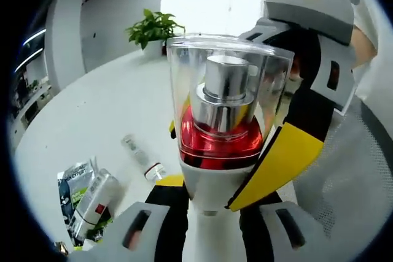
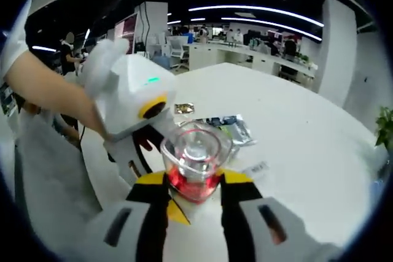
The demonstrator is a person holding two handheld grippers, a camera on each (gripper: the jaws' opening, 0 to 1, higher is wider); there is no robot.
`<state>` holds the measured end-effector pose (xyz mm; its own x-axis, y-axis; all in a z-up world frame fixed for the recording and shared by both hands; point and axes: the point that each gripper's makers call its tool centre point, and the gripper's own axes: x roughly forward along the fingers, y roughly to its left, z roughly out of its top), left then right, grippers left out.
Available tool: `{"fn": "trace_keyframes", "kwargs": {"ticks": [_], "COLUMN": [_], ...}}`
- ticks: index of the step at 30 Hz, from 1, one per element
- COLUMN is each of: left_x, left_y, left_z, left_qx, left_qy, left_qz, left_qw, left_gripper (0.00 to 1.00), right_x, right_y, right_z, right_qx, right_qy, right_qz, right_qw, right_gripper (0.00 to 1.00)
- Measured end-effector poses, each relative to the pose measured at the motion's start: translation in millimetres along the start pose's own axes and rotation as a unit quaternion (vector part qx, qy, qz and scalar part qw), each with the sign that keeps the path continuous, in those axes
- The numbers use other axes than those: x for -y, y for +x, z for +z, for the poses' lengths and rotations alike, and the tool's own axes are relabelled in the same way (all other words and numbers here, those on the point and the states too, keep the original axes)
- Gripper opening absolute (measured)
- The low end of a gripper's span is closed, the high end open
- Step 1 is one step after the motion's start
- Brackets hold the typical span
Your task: Arrange the skincare products in the storage area until every visible bottle or jar stands upright without overlapping.
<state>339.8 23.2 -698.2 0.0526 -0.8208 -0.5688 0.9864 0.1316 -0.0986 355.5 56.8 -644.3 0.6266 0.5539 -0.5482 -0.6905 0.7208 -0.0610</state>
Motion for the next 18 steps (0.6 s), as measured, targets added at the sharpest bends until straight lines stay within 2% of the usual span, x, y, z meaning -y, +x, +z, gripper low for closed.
{"fn": "trace_keyframes", "kwargs": {"ticks": [12,14,18], "left_x": [-36.0,-48.6,-56.5], "left_y": [4,5,8], "left_z": [6.9,6.9,10.1], "left_qx": [0.002,-0.001,-0.005], "left_qy": [0.005,0.008,0.011], "left_qz": [0.01,0.012,0.013], "left_qw": [0.9999,0.9999,0.9998], "left_gripper": [0.28,0.28,0.28], "right_x": [26,30,39], "right_y": [21,24,29], "right_z": [13.2,15.1,18.4], "right_qx": [0.012,0.015,0.019], "right_qy": [-0.013,-0.013,-0.012], "right_qz": [-0.013,-0.015,-0.02], "right_qw": [0.9998,0.9997,0.9996], "right_gripper": [0.32,0.32,0.32]}}
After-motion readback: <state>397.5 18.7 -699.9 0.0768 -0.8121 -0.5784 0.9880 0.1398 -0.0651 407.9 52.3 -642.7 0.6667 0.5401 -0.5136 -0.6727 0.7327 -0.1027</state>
